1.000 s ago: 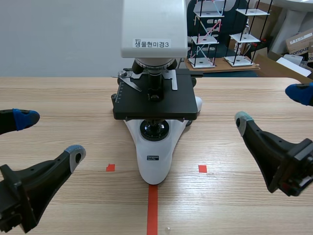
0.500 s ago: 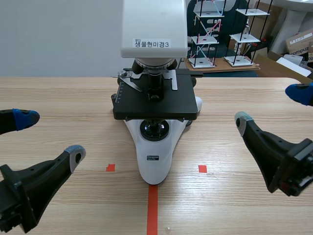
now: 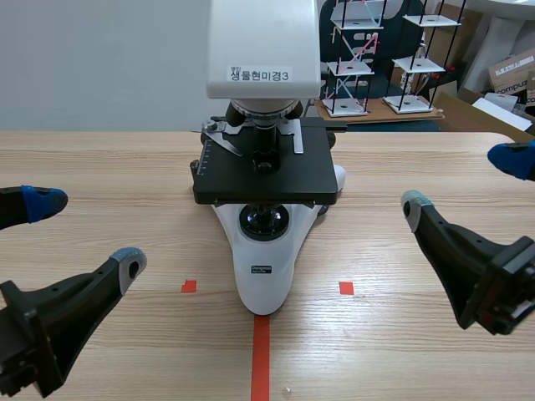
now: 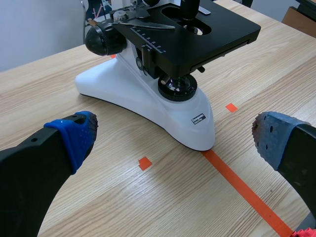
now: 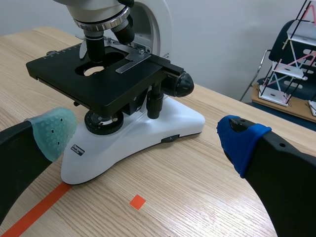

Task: Point at the fine focus knob

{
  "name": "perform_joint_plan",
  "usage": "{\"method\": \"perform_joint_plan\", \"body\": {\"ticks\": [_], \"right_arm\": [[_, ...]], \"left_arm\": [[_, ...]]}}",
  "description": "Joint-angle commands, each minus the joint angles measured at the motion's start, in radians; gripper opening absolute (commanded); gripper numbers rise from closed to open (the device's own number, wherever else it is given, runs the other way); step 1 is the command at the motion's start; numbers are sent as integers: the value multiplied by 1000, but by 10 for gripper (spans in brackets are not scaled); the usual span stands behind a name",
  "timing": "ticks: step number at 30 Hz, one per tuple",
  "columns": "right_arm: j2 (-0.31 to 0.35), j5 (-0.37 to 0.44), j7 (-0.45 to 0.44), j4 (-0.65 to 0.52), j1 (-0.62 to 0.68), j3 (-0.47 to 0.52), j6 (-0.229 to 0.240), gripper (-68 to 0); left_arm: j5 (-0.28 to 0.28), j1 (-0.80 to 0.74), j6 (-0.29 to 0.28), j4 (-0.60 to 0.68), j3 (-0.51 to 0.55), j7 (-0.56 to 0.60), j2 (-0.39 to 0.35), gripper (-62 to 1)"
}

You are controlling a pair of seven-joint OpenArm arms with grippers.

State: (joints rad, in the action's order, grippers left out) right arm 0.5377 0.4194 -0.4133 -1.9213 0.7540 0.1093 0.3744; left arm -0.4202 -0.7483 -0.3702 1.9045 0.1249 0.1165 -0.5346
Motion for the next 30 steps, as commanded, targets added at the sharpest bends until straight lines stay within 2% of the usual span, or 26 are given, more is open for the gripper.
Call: {"method": "perform_joint_plan", "body": {"ticks": [1,14,16,19,21,23,24,28,30], "right_arm": [[2,11,-15,-6,-6,9,-1,-46],[2,-11,-2,-6,-6,9,-10,-62],[2,-16,28,-6,-6,9,-53,-118],[3,-16,78,-4,-7,12,-132,-278],[14,-16,121,9,-24,24,-136,-427],[32,-15,177,29,-55,35,-150,-610],[42,-13,199,43,-72,40,-150,-661],[86,15,205,144,-132,66,-150,-662],[103,56,172,218,-160,85,-135,-662]], "left_arm": [[-9,-2,-2,23,-1,17,2,14],[-4,-2,-2,23,-1,17,2,14],[-4,-2,-2,23,-1,17,2,14],[-4,-2,-2,23,-1,17,2,14],[-4,-2,-2,23,-1,17,2,14],[-4,-2,-2,23,-1,17,2,14],[-2,-2,-2,23,-1,17,2,14],[-2,-2,-2,23,-1,17,2,14],[-2,-2,-2,23,-1,16,2,14]]}}
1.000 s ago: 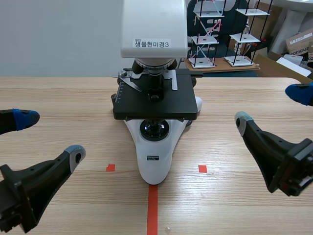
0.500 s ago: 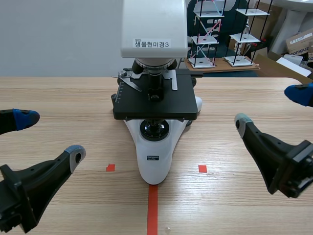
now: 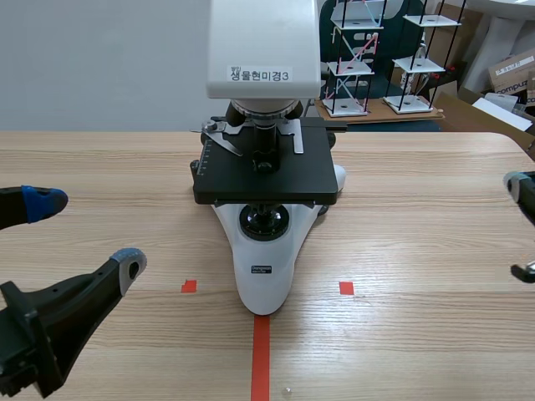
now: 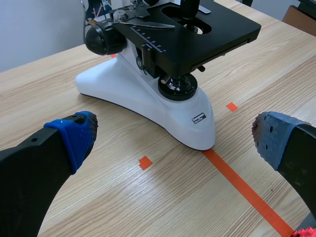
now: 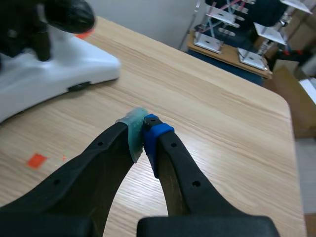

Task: Point at the fine focus knob

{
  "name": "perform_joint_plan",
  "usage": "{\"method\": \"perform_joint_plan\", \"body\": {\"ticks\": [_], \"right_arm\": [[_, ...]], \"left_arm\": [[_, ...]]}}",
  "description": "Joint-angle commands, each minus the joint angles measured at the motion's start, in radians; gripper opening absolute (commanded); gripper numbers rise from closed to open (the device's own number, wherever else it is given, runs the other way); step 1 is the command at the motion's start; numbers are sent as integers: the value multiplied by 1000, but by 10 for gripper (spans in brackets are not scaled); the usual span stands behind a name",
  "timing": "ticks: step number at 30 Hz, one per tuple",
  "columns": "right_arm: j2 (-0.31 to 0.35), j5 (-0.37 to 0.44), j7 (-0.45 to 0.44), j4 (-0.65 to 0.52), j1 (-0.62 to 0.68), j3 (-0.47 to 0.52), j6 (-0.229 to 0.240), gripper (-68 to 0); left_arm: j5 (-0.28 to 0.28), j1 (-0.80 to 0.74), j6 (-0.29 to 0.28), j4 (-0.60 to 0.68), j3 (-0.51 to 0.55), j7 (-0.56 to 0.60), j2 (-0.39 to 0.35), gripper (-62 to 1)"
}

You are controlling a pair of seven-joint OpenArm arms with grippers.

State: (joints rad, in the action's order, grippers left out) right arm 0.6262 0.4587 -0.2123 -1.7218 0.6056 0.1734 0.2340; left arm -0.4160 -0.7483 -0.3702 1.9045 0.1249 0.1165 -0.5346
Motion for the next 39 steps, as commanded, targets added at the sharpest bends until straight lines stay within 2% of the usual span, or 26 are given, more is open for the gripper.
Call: {"method": "perform_joint_plan", "body": {"ticks": [1,3,7,10,15,20,27,33,39], "right_arm": [[24,39,-60,62,-25,29,24,-662],[45,71,-112,153,-58,42,76,-663],[87,73,-187,358,-166,43,206,-669],[108,72,-263,511,-264,43,277,-669],[139,11,-359,684,-430,27,394,-669],[155,-69,-398,753,-580,-55,422,-669],[145,-79,-401,832,-767,-227,426,-669],[88,-108,-410,927,-903,-333,426,-669],[13,-205,-470,1025,-1004,-394,426,-669]], "left_arm": [[-6,-2,-2,23,-1,17,2,14],[-6,-2,-2,23,-1,17,2,14],[-6,-2,-2,23,-1,16,2,14],[-6,-2,-2,23,-1,17,2,14],[-6,-2,-2,23,-1,17,2,14],[-6,-2,-2,23,-1,16,2,14],[-6,-2,-2,23,-1,16,2,14],[-6,-2,-2,23,-1,16,2,14],[-6,-2,-2,23,-1,16,2,14]]}}
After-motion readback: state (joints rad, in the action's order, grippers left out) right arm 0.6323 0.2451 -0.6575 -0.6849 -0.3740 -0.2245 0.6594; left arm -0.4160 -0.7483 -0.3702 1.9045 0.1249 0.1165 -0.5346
